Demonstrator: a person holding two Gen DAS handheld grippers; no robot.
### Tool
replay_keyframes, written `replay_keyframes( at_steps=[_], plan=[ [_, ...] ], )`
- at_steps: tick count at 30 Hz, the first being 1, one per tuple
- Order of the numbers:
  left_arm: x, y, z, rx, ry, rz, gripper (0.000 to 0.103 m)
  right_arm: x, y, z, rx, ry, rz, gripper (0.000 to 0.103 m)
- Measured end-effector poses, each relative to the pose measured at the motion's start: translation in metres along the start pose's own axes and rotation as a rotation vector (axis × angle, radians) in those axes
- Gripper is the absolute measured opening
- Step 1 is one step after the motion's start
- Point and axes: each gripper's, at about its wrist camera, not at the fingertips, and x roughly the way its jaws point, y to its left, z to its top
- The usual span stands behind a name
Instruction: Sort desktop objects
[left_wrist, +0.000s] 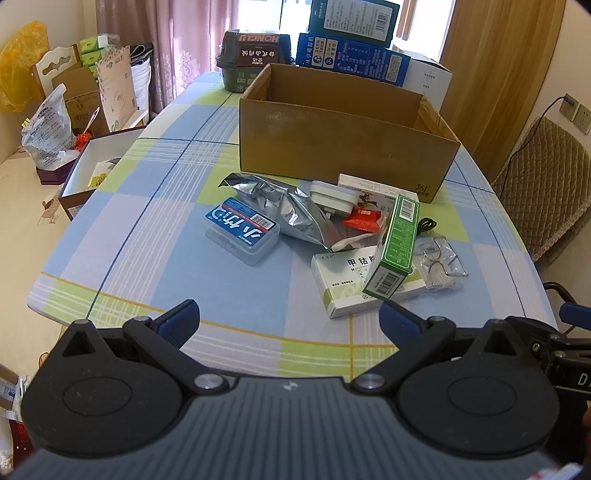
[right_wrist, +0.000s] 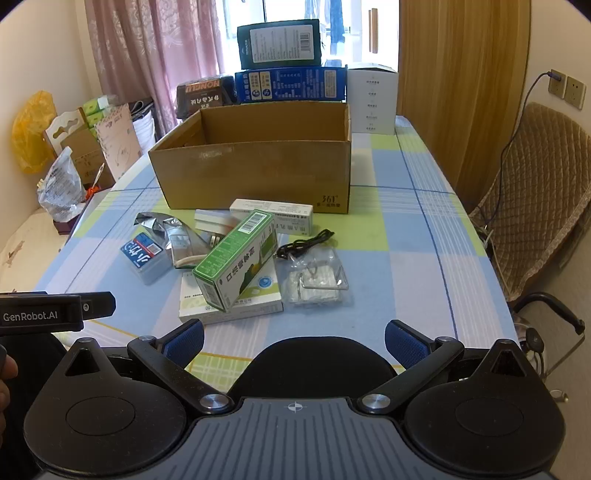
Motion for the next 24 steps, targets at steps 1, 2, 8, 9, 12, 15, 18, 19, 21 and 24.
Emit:
replay_keyframes(
  at_steps=[1, 2, 8, 9, 12, 15, 18, 19, 21, 24],
  plan=[
    [0.0, -0.0003, 0.0, 0.002, 0.0, 0.0, 0.102, 0.0001, -0.0001, -0.0004, -0.001, 0.0, 0.0, 0.101],
    [0.0003, -0.0003, -0.0001, 0.003, 0.002, 0.001, 0.102, 0.0001, 0.0002, -0.0005, -0.003, 0.0, 0.0, 0.101],
    [0.0008, 0.0004, -0.0009, 0.001, 0.006, -0.002, 0.102, 0.0002, -0.0001, -0.0001, -0.003, 0.001, 0.001, 0.101],
    [0.0007, 0.0005, -0.0013, -0.001, 0.005, -0.004, 0.102, 0.0, 0.0002, -0.0001, -0.003, 0.002, 0.0, 0.101],
    [0.0006, 0.0004, -0.0009, -0.001, 0.005, -0.003, 0.102, 0.0006, 0.001, -0.0009, -0.006, 0.003, -0.001, 0.101],
    [0.0002, 0.0003, -0.0006, 0.0, 0.005, -0.003, 0.102, 0.001, 0.0009, -0.001, -0.008, 0.003, 0.0, 0.101],
    [0.0, 0.0002, -0.0004, 0.0, 0.005, -0.004, 0.102, 0.0009, 0.0008, -0.0008, -0.008, 0.004, -0.001, 0.101],
    [0.0, 0.0001, -0.0004, 0.0, 0.005, -0.005, 0.102, 0.001, 0.0007, -0.001, -0.008, 0.004, -0.001, 0.101],
    [0.0002, 0.0, -0.0003, 0.0, 0.006, -0.006, 0.102, 0.0017, 0.0008, -0.0014, -0.008, 0.006, -0.002, 0.101],
    [0.0003, 0.0001, -0.0004, -0.001, 0.005, -0.008, 0.102, 0.0015, 0.0002, -0.0015, -0.009, 0.007, -0.003, 0.101]
  ],
)
